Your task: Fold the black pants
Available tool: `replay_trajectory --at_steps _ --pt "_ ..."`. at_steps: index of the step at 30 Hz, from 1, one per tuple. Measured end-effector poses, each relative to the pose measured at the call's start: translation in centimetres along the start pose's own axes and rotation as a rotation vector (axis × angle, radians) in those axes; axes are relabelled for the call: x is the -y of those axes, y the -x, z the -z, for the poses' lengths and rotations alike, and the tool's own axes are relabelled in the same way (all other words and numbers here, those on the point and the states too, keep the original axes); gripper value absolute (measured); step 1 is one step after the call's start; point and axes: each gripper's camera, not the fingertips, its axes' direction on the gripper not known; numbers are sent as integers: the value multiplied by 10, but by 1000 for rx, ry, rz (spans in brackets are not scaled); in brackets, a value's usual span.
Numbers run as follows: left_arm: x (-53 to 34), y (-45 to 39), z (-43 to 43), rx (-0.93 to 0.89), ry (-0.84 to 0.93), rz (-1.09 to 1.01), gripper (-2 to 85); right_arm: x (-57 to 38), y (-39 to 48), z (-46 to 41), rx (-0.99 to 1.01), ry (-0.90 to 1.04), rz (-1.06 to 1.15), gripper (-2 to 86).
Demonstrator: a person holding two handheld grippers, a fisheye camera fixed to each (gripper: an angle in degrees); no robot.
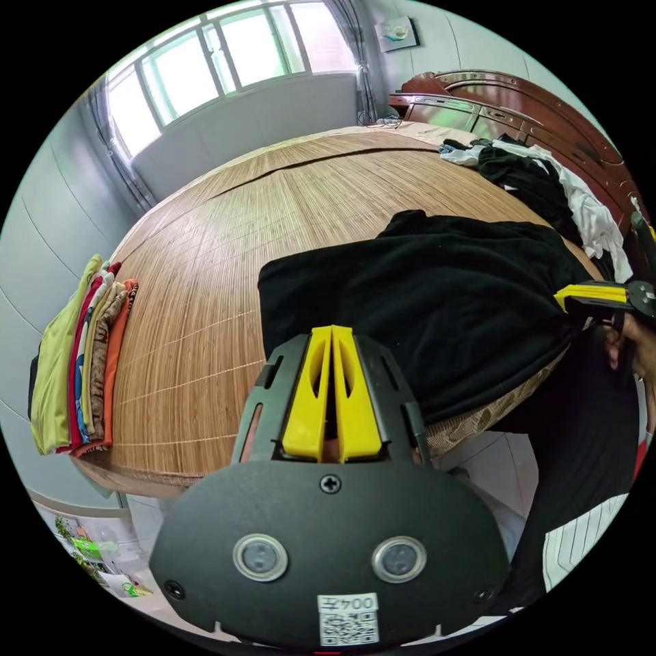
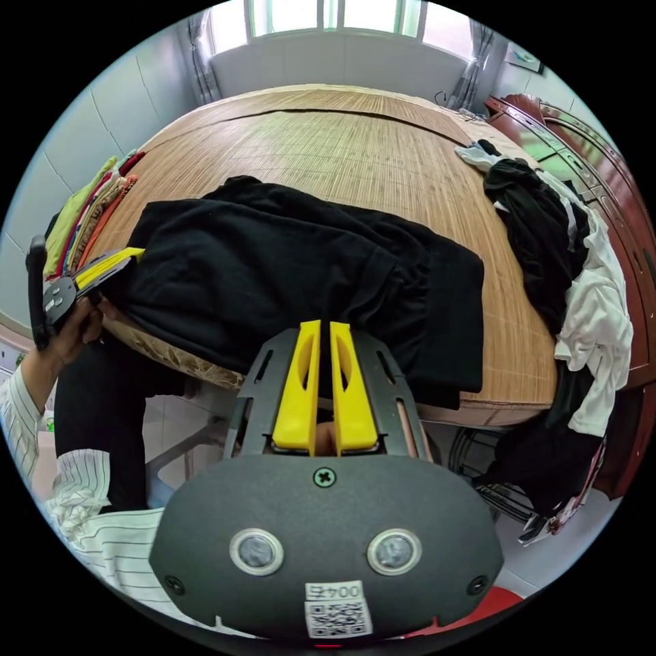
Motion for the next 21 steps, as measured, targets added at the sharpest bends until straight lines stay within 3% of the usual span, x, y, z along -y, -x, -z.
replay_trajectory --at_steps 13,16,21 --pt "2 -46 -19 166 43 -152 5 -22 -10 1 -116 -42 2 29" --pt "-2 -48 -23 166 34 -142 5 -35 -44 20 -4 -101 -50 23" --pt "1 -40 -28 97 51 -118 5 -70 -168 47 408 -258 -349 56"
